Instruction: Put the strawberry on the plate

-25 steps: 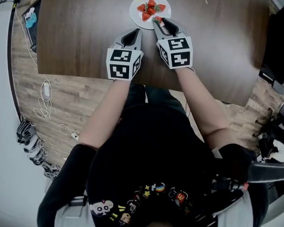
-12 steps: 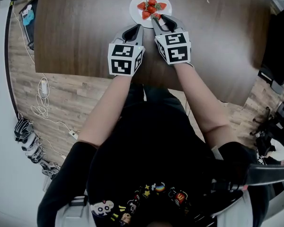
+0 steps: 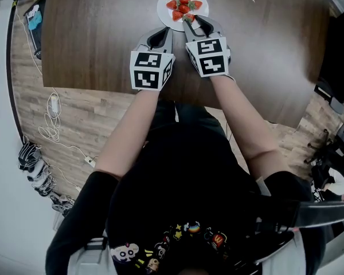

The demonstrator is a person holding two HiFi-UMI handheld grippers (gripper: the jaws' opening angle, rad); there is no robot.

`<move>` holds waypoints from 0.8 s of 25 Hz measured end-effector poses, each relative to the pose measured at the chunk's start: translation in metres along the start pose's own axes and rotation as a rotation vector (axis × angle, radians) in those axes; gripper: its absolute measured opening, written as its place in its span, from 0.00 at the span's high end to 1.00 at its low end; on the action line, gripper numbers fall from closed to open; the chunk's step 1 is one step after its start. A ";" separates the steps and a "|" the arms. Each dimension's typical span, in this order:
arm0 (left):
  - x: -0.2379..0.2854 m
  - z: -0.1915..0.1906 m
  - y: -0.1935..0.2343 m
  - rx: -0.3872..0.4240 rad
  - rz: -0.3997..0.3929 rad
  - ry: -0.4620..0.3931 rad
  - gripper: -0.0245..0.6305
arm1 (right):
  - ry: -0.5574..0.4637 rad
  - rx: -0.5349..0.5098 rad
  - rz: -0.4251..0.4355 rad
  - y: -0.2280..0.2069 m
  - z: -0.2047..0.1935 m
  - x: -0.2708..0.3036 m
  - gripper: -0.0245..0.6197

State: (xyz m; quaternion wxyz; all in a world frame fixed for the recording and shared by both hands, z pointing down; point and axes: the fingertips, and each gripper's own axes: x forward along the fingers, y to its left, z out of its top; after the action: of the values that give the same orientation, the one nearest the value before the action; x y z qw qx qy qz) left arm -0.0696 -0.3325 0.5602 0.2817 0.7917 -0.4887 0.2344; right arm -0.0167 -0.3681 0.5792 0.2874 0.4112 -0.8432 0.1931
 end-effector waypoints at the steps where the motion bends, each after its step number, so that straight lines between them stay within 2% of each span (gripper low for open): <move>1: 0.000 0.000 0.000 0.000 0.001 0.000 0.98 | -0.004 -0.002 -0.001 0.000 0.000 0.000 0.78; 13: -0.006 0.002 0.002 0.000 0.009 -0.008 0.98 | -0.053 0.008 -0.019 0.002 0.010 -0.009 0.78; 20: -0.010 0.012 0.003 0.011 0.015 -0.034 0.98 | -0.126 0.043 -0.048 -0.003 0.028 -0.032 0.79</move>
State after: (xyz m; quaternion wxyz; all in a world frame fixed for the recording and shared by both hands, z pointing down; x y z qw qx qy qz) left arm -0.0752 -0.3351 0.5453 0.2671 0.7934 -0.4981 0.2258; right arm -0.0075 -0.3673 0.5377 0.2292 0.4487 -0.8452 0.1779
